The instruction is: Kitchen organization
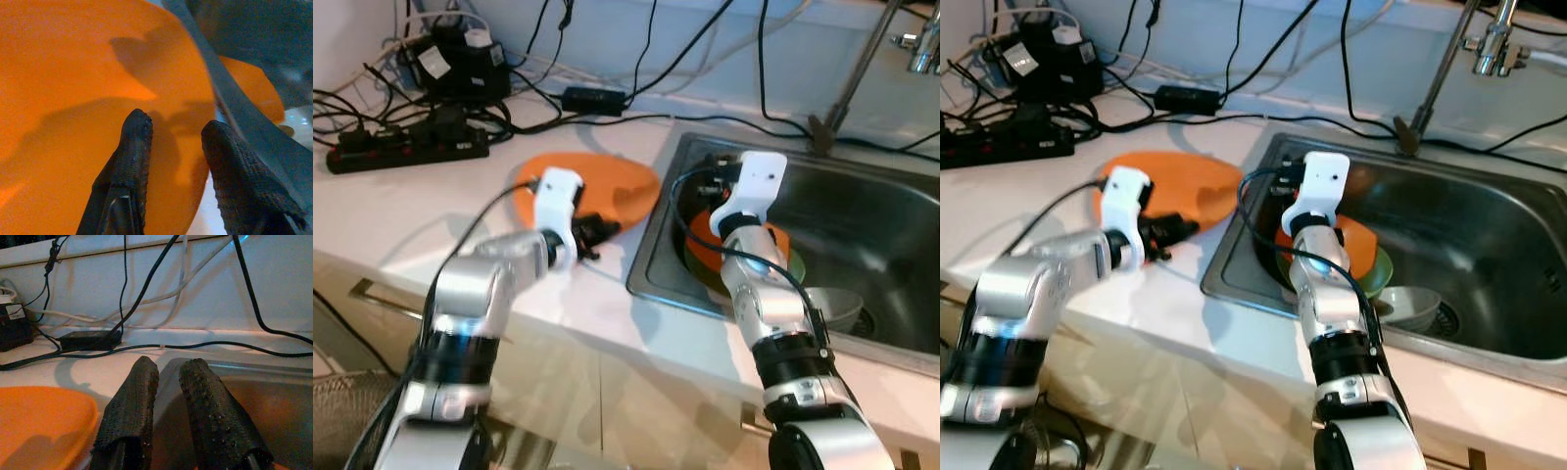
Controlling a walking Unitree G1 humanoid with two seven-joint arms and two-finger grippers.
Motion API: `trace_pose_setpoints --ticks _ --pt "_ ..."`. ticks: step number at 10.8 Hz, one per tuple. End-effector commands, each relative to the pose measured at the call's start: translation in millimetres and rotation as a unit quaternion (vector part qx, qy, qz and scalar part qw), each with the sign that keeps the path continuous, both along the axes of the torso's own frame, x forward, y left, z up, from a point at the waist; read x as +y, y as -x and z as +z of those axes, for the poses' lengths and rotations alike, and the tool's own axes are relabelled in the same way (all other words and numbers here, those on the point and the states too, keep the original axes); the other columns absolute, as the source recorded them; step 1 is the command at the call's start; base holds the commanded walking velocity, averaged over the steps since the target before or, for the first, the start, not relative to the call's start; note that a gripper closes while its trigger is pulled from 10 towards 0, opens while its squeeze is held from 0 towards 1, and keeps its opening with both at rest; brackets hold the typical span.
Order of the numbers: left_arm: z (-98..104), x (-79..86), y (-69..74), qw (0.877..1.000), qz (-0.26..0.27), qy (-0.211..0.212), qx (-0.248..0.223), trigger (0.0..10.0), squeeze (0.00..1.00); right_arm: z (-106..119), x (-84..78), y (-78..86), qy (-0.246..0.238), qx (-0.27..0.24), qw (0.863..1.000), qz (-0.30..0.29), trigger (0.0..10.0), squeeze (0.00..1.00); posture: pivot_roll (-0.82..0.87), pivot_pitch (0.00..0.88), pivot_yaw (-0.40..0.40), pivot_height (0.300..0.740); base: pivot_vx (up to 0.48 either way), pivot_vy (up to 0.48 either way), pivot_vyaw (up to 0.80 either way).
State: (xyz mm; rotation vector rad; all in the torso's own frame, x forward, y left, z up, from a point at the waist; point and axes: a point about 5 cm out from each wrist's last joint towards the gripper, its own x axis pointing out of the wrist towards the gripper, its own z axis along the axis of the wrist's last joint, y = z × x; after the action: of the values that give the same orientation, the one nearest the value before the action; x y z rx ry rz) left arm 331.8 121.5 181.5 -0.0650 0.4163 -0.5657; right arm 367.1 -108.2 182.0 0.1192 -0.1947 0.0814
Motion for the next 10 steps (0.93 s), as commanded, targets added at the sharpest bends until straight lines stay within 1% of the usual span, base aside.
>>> trace_pose_setpoints --ticks 1,3,4,5,6,8,9,10 --pt "-11 -5.9 6.6 0.999 -0.019 0.004 0.033 10.0 0.00 2 -0.9 -2.2 0.000 -0.003 1.000 -0.003 10.0 0.00 0.26 0.020 -0.004 0.740 0.000 0.000 0.00" --pt "2 -25.4 5.8 0.998 -0.043 0.033 0.007 10.0 0.00 4 -0.6 -3.7 -0.001 -0.004 1.000 -0.003 10.0 0.00 0.26 0.024 -0.012 0.740 0.000 0.000 0.00" --pt "5 -30.5 5.7 0.998 -0.050 0.038 0.001 10.0 0.00 4 -0.5 -3.7 -0.001 -0.004 1.000 -0.003 10.0 0.00 0.26 0.024 -0.012 0.740 0.000 0.000 0.00" --pt "10 -43.1 6.8 0.996 -0.069 0.056 -0.013 10.0 0.00 4 -0.7 -3.6 -0.001 -0.003 1.000 -0.005 10.0 0.00 0.25 0.025 -0.012 0.740 0.000 0.000 0.00" --pt "13 -53.5 8.7 0.994 -0.081 0.068 -0.016 10.0 0.00 4 -2.3 -3.8 -0.002 -0.003 1.000 -0.008 10.0 0.00 0.25 0.027 -0.012 0.740 0.000 0.000 0.00" --pt "15 -64.3 11.5 0.992 -0.096 0.081 -0.021 10.0 0.00 4 -5.0 -4.5 -0.002 -0.002 1.000 -0.011 10.0 0.00 0.25 0.031 -0.013 0.740 0.000 0.000 0.00" --pt "23 -67.8 8.8 0.991 -0.092 0.089 -0.037 10.0 0.00 4 -5.0 -4.9 -0.003 -0.002 1.000 -0.013 10.0 0.00 0.24 0.036 -0.016 0.740 0.000 0.000 0.00" --pt "37 -63.0 4.1 0.989 -0.079 0.093 -0.080 10.0 0.00 4 -5.2 -5.1 -0.003 -0.002 1.000 -0.013 10.0 0.00 0.24 0.038 -0.018 0.740 0.000 0.000 0.00"
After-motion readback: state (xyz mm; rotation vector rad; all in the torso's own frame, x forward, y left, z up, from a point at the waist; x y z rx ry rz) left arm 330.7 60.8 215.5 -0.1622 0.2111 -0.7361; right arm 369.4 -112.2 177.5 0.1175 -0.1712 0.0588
